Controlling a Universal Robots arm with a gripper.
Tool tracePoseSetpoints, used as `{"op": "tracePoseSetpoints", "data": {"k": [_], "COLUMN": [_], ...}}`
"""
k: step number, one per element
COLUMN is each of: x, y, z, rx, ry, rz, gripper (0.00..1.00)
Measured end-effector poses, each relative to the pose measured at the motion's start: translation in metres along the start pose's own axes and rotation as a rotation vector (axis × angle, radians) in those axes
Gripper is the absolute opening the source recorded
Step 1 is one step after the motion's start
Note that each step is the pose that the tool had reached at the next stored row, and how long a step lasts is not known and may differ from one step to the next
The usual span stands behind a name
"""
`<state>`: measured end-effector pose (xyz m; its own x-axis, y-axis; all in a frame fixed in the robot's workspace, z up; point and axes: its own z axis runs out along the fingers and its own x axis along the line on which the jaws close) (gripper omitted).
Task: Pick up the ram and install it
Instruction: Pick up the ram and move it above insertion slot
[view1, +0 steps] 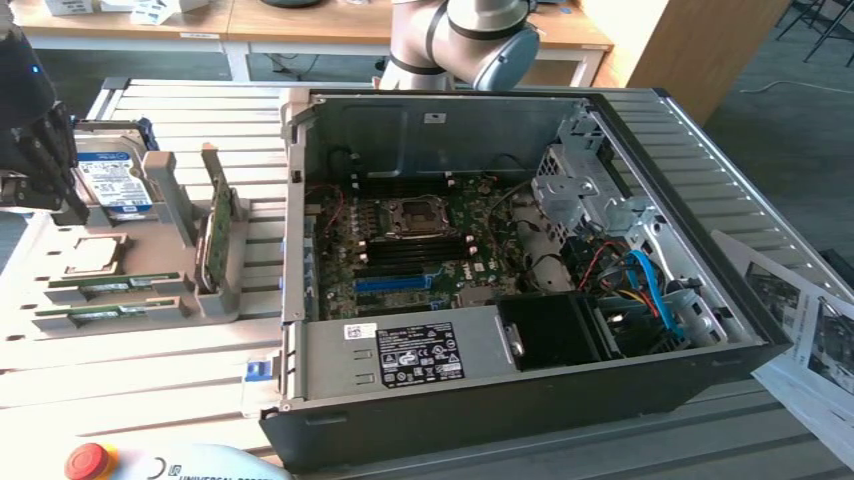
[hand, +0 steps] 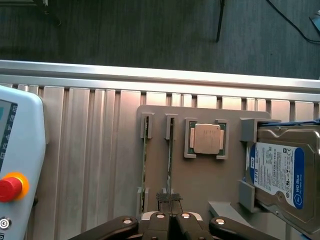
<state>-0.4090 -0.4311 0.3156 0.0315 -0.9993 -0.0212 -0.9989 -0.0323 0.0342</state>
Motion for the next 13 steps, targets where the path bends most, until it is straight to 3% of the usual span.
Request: {"op": "tracePoseSetpoints", "data": {"k": [13], "x": [0.002], "y": [-0.0009], "z": [0.0273], "rx": [0.0008], "ry": [0.0001], "rz": [0.0], "gripper": [0.11]}}
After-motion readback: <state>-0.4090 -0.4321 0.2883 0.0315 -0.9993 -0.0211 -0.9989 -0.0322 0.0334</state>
